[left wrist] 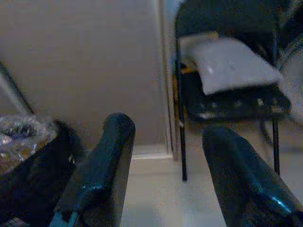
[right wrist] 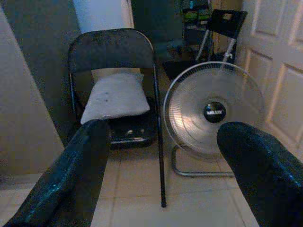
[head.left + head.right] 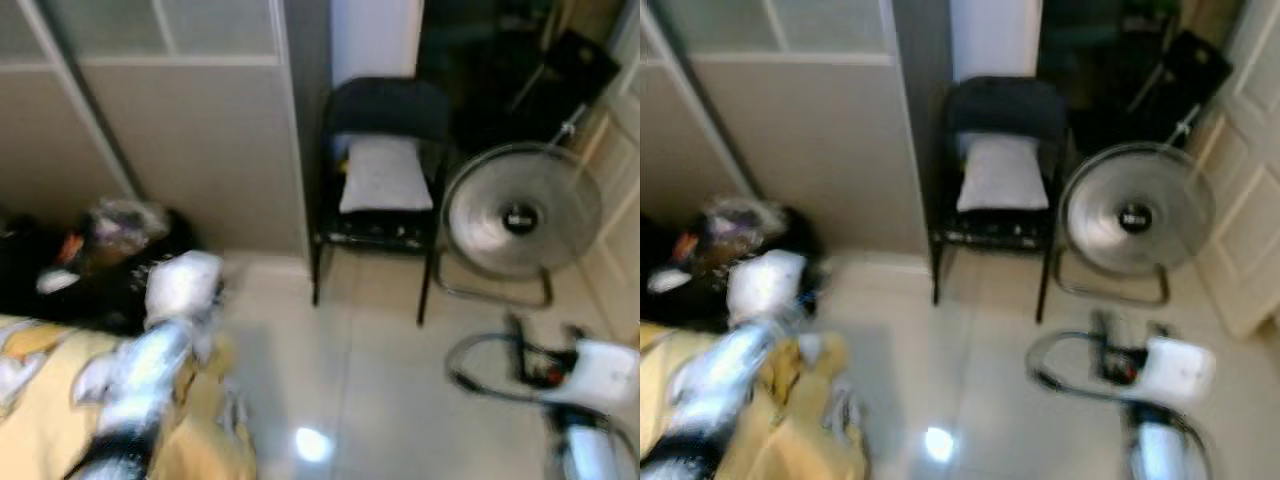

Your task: Clean up the room

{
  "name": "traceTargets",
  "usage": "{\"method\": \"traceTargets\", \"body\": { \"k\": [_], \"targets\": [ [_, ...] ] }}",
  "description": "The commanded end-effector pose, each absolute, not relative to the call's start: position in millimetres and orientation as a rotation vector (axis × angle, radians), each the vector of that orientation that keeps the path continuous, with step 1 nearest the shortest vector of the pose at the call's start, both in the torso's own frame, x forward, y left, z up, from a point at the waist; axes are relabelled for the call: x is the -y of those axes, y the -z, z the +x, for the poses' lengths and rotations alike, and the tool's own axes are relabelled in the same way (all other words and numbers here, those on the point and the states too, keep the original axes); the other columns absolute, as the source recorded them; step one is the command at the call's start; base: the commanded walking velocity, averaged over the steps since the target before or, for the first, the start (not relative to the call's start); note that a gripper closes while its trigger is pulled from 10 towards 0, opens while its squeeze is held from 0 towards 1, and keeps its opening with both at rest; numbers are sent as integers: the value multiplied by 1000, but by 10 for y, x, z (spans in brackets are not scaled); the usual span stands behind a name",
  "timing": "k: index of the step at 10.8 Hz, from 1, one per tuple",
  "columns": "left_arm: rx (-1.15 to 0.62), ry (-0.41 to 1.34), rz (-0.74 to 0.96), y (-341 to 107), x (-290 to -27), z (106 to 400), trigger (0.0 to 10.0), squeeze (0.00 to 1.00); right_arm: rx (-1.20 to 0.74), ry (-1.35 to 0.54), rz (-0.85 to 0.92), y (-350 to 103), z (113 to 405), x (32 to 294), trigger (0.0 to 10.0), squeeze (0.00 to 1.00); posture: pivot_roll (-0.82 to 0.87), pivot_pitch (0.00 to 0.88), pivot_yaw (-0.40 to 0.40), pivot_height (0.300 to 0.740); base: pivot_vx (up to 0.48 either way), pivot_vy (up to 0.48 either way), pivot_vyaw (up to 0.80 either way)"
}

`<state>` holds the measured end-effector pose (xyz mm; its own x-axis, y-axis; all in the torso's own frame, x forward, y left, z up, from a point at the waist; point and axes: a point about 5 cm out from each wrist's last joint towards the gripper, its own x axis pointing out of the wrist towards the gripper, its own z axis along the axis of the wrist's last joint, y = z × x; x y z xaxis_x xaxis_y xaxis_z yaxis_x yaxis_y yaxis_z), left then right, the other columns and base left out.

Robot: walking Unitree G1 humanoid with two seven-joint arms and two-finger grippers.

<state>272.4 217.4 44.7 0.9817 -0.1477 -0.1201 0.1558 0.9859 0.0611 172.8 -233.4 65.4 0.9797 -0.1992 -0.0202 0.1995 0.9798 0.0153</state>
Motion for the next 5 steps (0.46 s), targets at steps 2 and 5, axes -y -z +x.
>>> {"method": "traceTargets", "body": {
  "k": [2,5],
  "targets": [
    [-25,234,-28,-595,-1943,2692,10000,0,5,184,-16,-741,1627,2281,10000,0,-239,0,72,740,227,0,0],
    [-7,359,-30,-643,-1618,2726,10000,0,-60,138,-47,-475,1533,2028,10000,0,-249,0,67,740,0,0,0]
  ]
}}
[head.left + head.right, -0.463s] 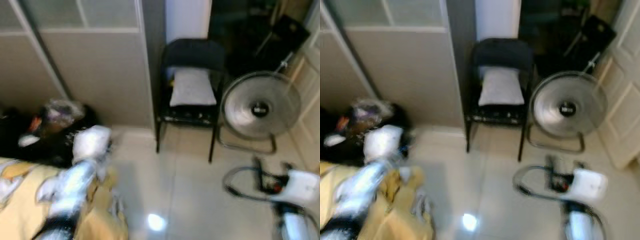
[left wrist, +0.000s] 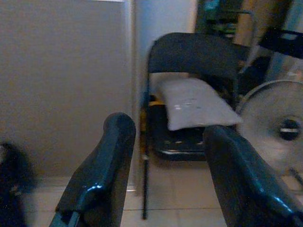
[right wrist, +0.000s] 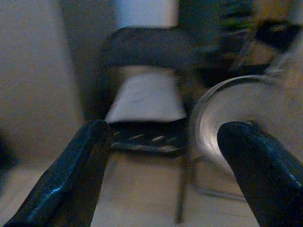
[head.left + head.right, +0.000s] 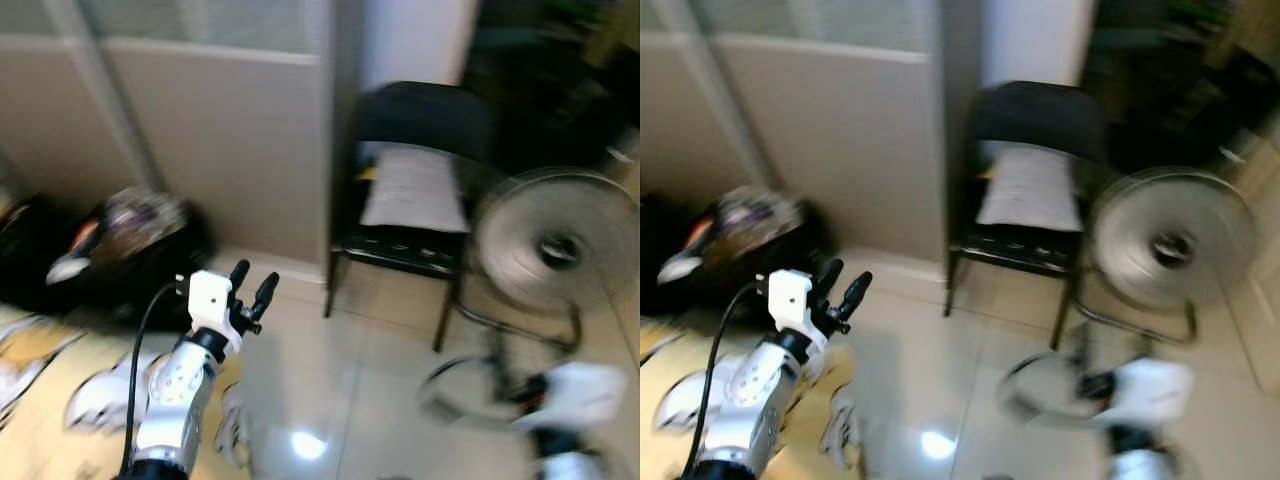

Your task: Clean up the room

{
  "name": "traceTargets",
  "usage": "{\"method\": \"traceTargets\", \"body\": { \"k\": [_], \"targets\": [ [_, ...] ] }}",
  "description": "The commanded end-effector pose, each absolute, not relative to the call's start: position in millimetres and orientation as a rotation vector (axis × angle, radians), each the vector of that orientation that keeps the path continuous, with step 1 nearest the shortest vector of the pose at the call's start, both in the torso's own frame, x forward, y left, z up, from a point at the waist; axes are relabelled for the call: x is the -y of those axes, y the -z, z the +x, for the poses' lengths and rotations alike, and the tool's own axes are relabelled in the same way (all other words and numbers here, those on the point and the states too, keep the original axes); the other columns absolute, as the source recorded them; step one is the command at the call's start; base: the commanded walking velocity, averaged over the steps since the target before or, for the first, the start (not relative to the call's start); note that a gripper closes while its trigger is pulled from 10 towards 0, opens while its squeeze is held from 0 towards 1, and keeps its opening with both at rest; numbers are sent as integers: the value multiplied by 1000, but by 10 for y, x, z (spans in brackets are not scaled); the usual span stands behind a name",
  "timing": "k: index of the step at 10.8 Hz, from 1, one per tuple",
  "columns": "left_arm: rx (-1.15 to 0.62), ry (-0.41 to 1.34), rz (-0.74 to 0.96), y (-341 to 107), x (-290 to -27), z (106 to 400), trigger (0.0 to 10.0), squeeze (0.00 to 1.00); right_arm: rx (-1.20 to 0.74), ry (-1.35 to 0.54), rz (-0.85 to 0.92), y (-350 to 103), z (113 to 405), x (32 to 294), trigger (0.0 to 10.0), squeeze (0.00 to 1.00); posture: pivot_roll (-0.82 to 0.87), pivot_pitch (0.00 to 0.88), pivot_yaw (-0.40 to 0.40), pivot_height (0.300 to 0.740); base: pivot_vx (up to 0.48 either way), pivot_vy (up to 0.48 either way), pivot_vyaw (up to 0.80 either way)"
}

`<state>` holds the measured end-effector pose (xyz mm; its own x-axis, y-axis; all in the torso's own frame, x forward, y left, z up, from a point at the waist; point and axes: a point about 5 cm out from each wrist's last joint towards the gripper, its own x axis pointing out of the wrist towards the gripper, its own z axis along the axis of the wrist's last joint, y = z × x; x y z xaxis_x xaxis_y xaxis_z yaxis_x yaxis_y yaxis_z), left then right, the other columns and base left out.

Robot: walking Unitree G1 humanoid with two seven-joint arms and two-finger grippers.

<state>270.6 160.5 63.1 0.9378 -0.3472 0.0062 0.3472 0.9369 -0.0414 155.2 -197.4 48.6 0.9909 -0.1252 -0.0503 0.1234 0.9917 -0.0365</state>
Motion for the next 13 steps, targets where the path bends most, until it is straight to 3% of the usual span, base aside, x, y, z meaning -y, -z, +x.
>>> {"method": "traceTargets", "body": {
  "k": [1,3,6,9,11,13],
  "targets": [
    [-13,357,-30,-649,-1604,2758,10000,0,-66,156,-50,-423,1468,1974,10000,0,-251,0,70,740,0,0,0],
    [-99,185,-177,-546,-1737,2824,10000,0,-129,203,-26,-265,1140,1848,10000,0,-256,0,74,740,0,0,0],
    [28,275,-97,-721,-1674,2669,10000,0,-13,84,-77,-470,917,1441,10000,0,-247,0,56,740,0,0,0],
    [34,308,-86,-757,-1598,2695,10000,0,34,63,-85,-563,887,1343,10000,0,-234,0,42,740,0,0,0],
    [-2,337,-72,-724,-1542,2699,10000,0,46,120,-70,-730,1107,1385,10000,0,-222,0,32,740,0,0,0],
    [-81,316,-67,-670,-1556,2762,10000,0,16,207,5,-676,1061,1412,10000,0,-217,0,37,740,0,0,0]
  ]
}}
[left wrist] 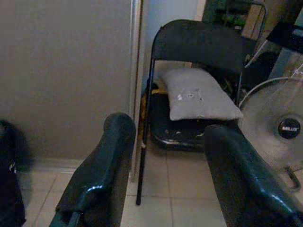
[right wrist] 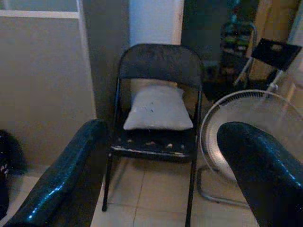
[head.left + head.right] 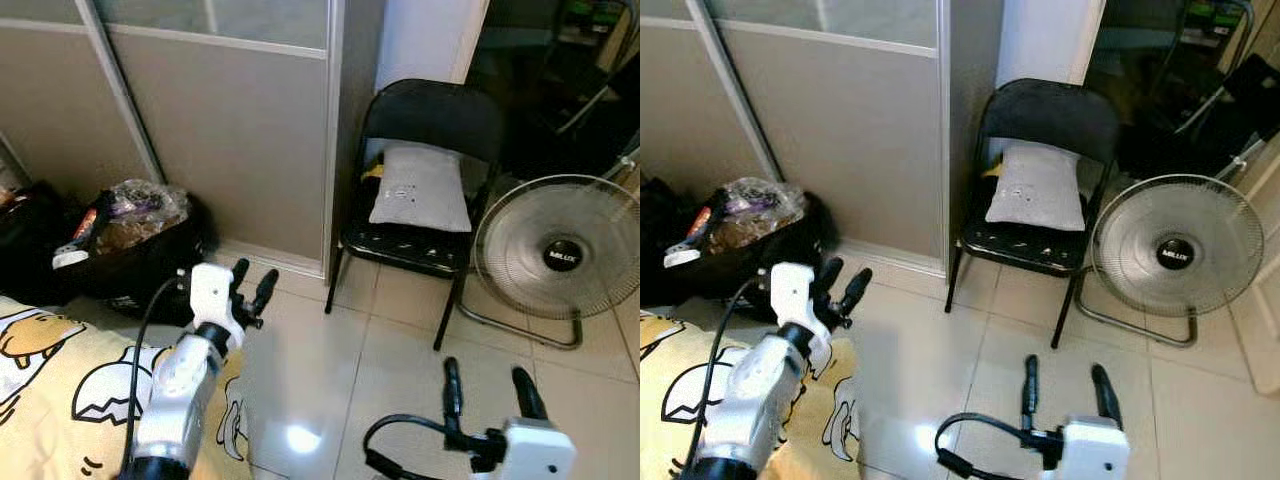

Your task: Clean up the room

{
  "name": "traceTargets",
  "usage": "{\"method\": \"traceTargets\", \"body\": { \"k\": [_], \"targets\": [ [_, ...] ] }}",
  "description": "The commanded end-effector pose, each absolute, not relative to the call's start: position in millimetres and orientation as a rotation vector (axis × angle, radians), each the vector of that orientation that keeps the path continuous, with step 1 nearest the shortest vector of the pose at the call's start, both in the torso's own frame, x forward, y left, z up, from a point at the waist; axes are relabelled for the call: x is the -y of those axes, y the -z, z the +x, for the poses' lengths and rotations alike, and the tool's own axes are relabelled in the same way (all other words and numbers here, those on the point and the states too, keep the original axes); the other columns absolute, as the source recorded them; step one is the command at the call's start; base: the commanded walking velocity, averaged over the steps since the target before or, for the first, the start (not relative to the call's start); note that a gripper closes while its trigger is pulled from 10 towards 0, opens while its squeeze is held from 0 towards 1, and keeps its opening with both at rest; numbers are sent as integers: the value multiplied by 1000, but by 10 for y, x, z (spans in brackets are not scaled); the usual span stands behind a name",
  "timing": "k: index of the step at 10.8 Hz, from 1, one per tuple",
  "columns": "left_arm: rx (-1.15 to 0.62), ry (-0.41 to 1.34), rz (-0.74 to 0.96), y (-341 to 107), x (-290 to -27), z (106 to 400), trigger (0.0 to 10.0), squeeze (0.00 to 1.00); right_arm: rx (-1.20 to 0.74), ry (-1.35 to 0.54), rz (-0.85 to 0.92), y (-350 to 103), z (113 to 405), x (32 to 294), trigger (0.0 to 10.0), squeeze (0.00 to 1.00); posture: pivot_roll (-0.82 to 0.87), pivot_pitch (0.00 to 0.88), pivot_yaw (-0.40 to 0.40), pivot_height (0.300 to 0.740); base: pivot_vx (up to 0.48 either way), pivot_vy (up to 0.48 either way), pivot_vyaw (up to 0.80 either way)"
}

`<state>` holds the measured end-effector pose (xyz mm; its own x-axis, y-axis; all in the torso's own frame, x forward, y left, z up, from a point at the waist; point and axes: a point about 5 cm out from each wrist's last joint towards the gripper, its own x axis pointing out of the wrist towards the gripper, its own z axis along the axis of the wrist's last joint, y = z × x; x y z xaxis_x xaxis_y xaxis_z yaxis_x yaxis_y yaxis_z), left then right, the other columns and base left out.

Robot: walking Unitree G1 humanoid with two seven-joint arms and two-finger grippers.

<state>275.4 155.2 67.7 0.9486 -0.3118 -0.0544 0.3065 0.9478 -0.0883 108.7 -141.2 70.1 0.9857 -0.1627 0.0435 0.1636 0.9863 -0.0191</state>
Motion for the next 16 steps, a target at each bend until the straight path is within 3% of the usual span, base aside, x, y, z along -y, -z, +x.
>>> {"method": "traceTargets", "body": {
  "k": [1,2,3,4,5,7,11,16],
  "targets": [
    [-91,304,-74,-673,-1566,2803,10000,0,6,228,37,-663,1049,1394,10000,0,-213,0,41,740,0,0,0],
    [-97,313,-60,-679,-1555,2833,10000,0,-16,238,81,-651,1033,1329,10000,0,-212,0,43,740,0,0,0],
    [-101,313,-53,-683,-1555,2858,10000,0,-33,259,91,-636,1342,1632,10000,0,-211,0,44,740,0,0,0],
    [-106,305,-52,-686,-1551,2882,10000,0,-10,301,110,-844,1954,2219,10000,0,-210,0,48,740,0,0,0],
    [-132,294,-17,-672,-1550,2916,10000,0,16,320,94,-982,2178,2533,10000,0,-215,0,51,740,0,0,0],
    [-143,275,24,-667,-1543,2980,10000,0,51,350,38,-1124,2232,2839,10000,0,-224,0,52,740,0,0,0],
    [-66,335,43,-740,-1473,2910,10000,0,-94,154,152,-906,2224,2479,10000,0,-215,0,49,740,0,0,0],
    [-66,335,43,-740,-1473,2910,10000,0,-94,154,152,-906,2224,2479,10000,0,-215,0,49,740,0,0,0]
  ]
}}
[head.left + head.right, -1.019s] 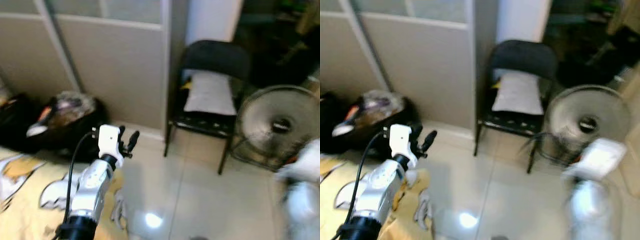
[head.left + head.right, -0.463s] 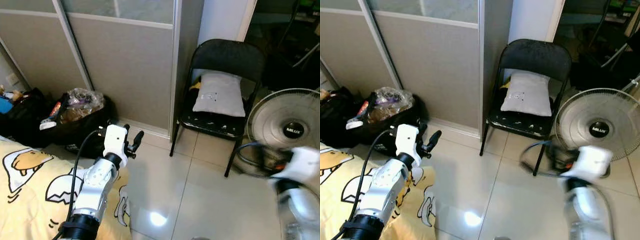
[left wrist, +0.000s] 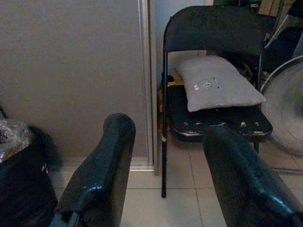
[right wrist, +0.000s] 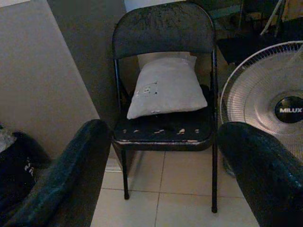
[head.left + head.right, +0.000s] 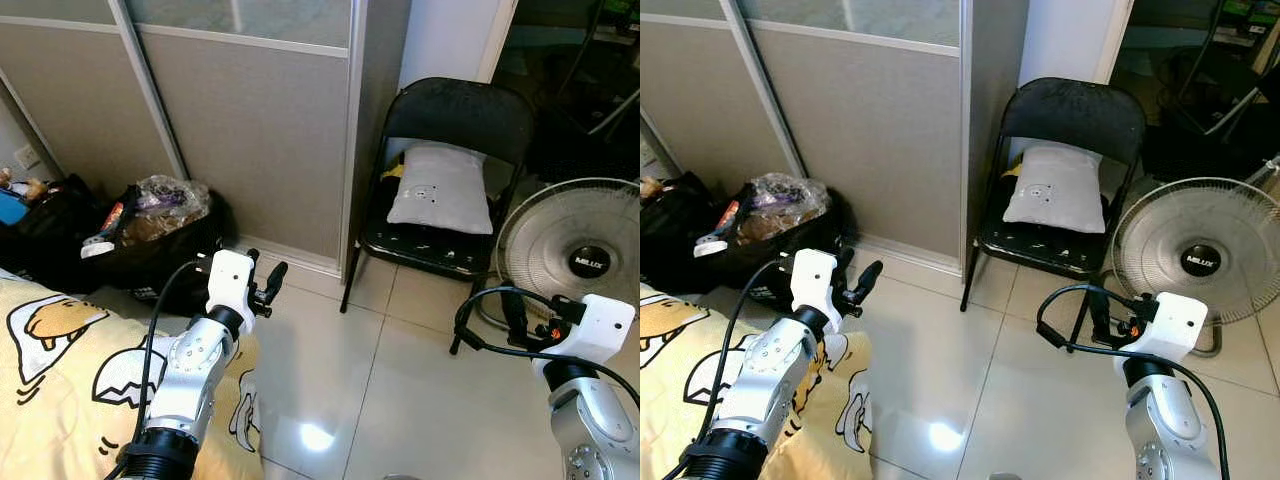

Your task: Clean up the room

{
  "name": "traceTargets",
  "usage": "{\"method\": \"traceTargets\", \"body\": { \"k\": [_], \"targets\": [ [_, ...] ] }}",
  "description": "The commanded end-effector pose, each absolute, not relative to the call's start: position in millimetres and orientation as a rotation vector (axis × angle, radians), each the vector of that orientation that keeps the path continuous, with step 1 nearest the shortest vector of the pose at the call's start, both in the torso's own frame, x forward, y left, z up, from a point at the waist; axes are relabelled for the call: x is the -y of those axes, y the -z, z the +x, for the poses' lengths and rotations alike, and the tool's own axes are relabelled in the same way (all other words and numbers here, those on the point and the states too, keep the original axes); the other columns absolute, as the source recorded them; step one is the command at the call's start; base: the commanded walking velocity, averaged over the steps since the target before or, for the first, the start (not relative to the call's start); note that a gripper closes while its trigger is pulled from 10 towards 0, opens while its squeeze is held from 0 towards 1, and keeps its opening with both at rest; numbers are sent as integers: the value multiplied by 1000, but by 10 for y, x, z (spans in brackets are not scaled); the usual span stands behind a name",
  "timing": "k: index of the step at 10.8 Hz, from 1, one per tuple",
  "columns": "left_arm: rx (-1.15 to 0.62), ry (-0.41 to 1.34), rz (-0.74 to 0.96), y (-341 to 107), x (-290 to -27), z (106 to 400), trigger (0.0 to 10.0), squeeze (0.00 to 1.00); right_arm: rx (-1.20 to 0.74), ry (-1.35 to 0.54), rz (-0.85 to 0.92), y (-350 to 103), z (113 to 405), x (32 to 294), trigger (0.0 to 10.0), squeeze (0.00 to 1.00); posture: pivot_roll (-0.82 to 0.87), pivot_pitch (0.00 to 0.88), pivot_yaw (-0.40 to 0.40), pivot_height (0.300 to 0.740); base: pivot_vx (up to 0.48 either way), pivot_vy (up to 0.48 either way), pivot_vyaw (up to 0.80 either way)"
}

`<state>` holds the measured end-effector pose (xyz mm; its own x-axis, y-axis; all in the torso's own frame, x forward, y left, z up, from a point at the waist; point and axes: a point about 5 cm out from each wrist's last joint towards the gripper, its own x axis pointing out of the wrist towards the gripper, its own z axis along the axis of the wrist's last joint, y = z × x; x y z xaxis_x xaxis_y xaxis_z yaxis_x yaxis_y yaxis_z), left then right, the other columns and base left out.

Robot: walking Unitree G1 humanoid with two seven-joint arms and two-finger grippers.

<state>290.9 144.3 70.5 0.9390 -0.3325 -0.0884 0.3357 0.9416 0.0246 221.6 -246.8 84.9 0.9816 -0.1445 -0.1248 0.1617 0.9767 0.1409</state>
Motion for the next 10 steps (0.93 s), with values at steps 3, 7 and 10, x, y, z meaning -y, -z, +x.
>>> {"method": "traceTargets", "body": {
  "k": [3,7,10],
  "targets": [
    [-66,335,43,-740,-1473,2910,10000,0,-94,154,152,-906,2224,2479,10000,0,-215,0,49,740,0,0,0],
    [-71,379,-11,-741,-1237,2904,10000,0,-145,14,197,-874,2605,2155,10000,0,-164,0,9,740,0,0,0],
    [-101,349,-19,-711,-1250,2945,10000,0,-136,73,119,-889,2650,2178,10000,0,-172,0,18,740,0,0,0]
  ]
}}
